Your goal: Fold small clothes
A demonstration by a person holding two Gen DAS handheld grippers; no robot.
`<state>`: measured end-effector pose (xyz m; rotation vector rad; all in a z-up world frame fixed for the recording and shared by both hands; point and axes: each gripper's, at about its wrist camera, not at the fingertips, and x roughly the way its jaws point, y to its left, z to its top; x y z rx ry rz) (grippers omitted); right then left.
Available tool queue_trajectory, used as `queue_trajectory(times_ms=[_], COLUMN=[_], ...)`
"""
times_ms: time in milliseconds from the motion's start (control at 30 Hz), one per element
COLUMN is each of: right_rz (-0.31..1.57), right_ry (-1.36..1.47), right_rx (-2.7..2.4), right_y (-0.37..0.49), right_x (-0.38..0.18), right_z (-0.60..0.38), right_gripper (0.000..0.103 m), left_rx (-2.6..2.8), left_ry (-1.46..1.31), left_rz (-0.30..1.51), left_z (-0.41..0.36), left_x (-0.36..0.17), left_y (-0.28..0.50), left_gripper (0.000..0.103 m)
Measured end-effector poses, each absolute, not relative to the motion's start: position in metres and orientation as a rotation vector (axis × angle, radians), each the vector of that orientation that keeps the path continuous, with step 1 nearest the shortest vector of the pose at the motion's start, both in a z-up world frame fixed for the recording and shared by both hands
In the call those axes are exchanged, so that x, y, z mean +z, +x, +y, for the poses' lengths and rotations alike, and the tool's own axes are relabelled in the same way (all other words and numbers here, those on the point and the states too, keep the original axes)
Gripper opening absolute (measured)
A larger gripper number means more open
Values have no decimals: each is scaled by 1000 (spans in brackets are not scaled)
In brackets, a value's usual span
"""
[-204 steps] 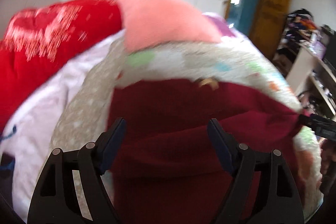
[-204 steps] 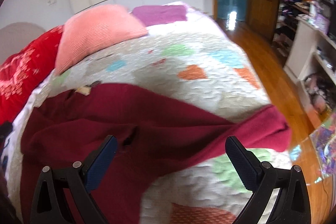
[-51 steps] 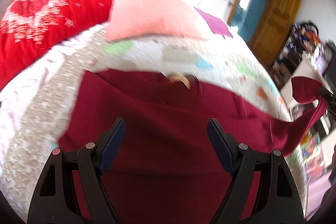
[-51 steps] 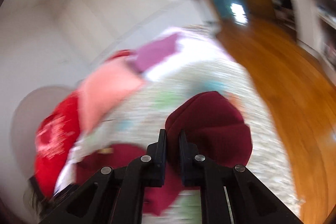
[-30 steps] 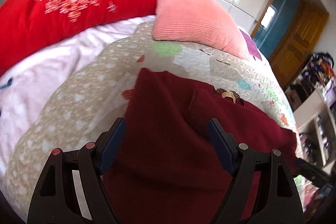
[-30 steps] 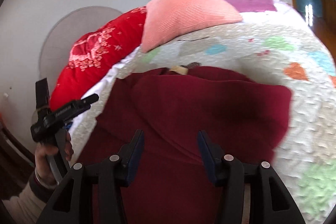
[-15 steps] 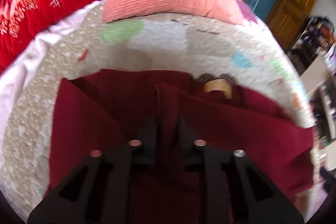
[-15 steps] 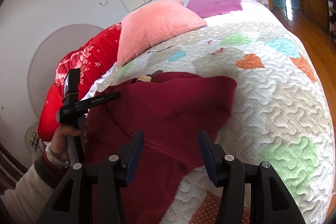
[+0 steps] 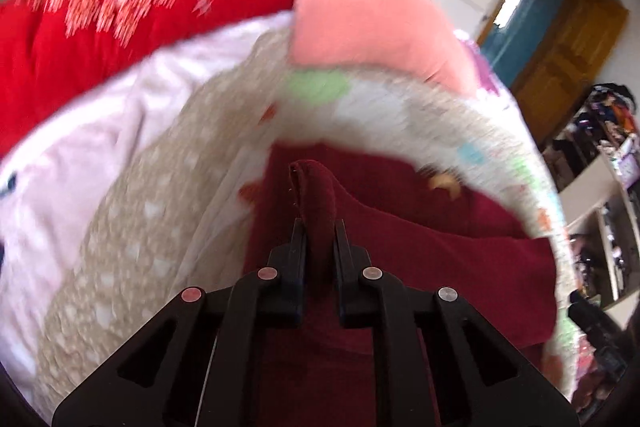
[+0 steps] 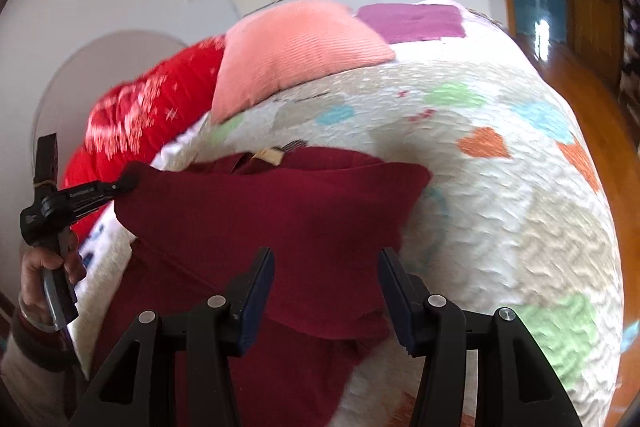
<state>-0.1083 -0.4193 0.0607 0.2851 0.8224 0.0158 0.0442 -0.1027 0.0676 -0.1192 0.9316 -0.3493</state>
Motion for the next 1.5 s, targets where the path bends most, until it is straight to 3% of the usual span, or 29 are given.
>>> queue_trajectory(times_ms=[267, 533, 733, 1167, 1300, 1500], right_rz=[996, 937, 909, 955, 981, 956], right_ry=[32, 23, 30, 85, 157, 165], right_rx=[-117, -136, -142, -164, -166, -158], right_y=[-68, -73, -67, -38, -23, -40], right_x=[16, 38, 48, 25, 3, 24], right_z=[-381, -380, -376, -387, -404, -402], right_gripper=[48, 48, 48, 48, 48, 48], left_rx=[-290, -253, -282, -251, -245, -248], left_ry=[-54, -43, -13, 1, -6, -14], left_rz=[935, 866, 777, 908, 916, 916], left_z=[-109, -103, -113, -125, -126, -118], left_x=[34, 61, 83, 29, 21, 27], left_y=[38, 25, 9, 33, 40, 32], left_gripper=[11, 44, 54, 56, 64, 65])
